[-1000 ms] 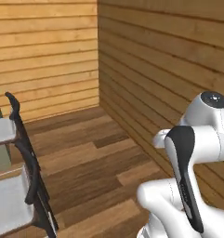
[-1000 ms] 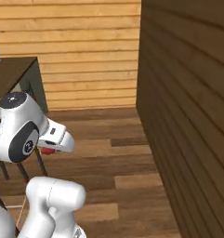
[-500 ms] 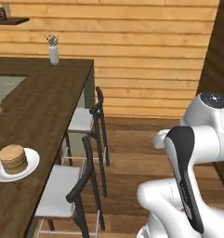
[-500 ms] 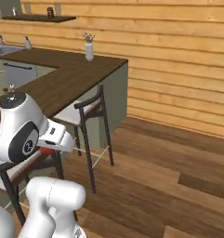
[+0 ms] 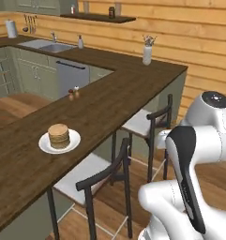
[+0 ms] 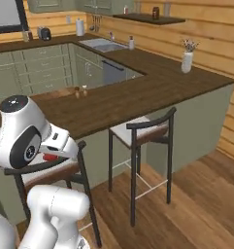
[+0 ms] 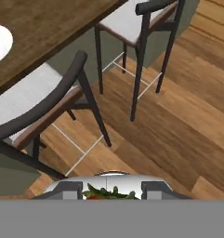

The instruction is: Take the strawberry from the fridge and place it on top of the pancake, located on the dining counter.

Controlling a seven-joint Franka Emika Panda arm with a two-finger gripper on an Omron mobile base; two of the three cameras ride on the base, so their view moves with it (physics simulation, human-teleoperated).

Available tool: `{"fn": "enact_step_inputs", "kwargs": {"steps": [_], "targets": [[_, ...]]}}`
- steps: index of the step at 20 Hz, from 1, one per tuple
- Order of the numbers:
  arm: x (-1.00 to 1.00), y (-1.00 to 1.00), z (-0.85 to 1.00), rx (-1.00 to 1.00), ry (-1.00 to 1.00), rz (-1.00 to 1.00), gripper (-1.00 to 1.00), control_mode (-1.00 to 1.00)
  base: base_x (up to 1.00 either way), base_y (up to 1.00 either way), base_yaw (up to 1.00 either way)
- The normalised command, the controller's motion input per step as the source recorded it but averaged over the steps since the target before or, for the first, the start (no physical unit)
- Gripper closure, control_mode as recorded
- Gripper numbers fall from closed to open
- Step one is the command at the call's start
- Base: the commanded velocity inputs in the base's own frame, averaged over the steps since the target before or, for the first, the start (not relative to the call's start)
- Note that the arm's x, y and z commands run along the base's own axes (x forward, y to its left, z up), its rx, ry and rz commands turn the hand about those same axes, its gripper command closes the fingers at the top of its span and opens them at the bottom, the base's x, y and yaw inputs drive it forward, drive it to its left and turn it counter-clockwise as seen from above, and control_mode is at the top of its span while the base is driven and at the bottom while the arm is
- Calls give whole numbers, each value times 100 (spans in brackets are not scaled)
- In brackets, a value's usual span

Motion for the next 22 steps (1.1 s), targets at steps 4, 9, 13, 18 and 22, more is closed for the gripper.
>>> {"fn": "enact_step_inputs", "kwargs": {"steps": [4,9,13,18,22], "targets": [[0,0,0,0,0,0,100,100,4,-50,90],[0,0,0,0,0,0,100,100,0,-46,88],[0,0,0,0,0,0,100,100,0,-14,81],[0,0,0,0,0,0,100,100,0,0,36],[0,0,0,0,0,0,100,100,1,-38,0]]}}
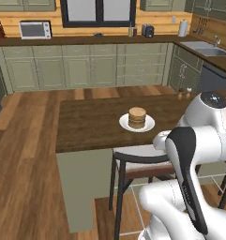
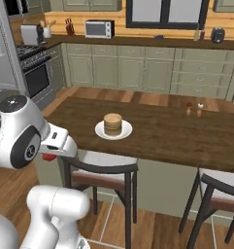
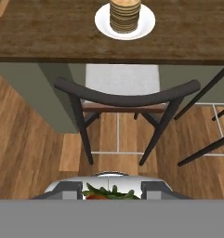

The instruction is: Take the strawberry from the fridge and place it on top of the pancake, located on the dining counter.

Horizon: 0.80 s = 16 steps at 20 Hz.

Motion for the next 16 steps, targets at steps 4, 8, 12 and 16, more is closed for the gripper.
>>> {"fn": "enact_step_inputs", "kwargs": {"steps": [4,8,12,16], "targets": [[0,0,0,0,0,0,100,100,0,-20,-12],[0,0,0,0,0,0,100,100,8,0,-21],[0,0,0,0,0,0,100,100,24,0,-25],[0,0,0,0,0,0,100,100,64,1,-8]]}}
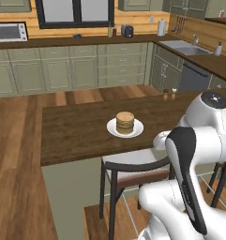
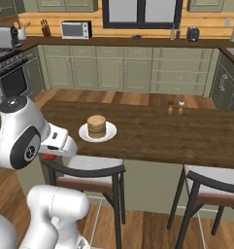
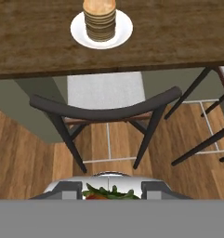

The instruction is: Take the strawberry from the fridge and place it on top of the pancake, located on the dining counter.

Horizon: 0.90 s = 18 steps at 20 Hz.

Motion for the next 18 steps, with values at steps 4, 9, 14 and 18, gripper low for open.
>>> {"fn": "enact_step_inputs", "kwargs": {"steps": [4,9,14,18], "targets": [[0,0,0,0,0,0,100,100,78,1,0],[0,0,0,0,0,0,100,100,52,5,0],[0,0,0,0,0,0,100,100,12,0,0],[0,0,0,0,0,0,100,100,31,1,0]]}}
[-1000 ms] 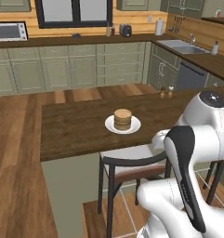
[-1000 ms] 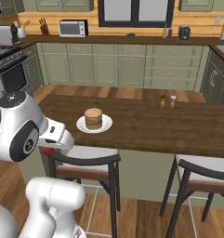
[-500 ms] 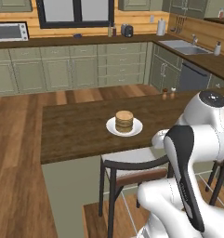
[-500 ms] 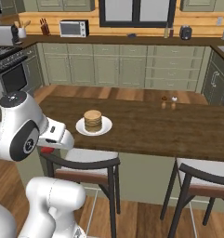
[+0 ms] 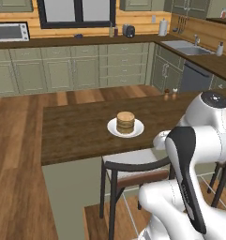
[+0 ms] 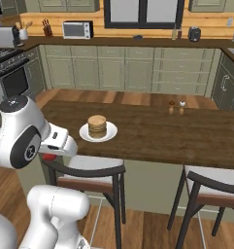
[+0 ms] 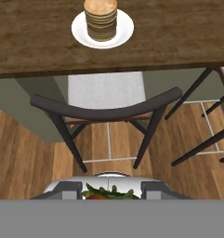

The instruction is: Take the strawberry from the fridge and place it on top of the pancake, located on the dining counter.

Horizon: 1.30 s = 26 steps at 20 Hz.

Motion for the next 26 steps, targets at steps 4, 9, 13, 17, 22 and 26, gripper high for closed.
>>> {"fn": "enact_step_inputs", "kwargs": {"steps": [4,9,13,17,22,26], "targets": [[81,1,12,0,-1,3,100,-100,0,0,0],[100,2,23,0,-8,6,100,-100,0,0,0],[100,2,8,1,-7,7,100,-100,0,0,0],[100,21,3,0,-1,4,100,-100,0,0,0],[100,11,6,-2,-2,1,100,-100,0,0,0],[100,-4,-7,-8,2,0,100,-100,0,0,0]]}}
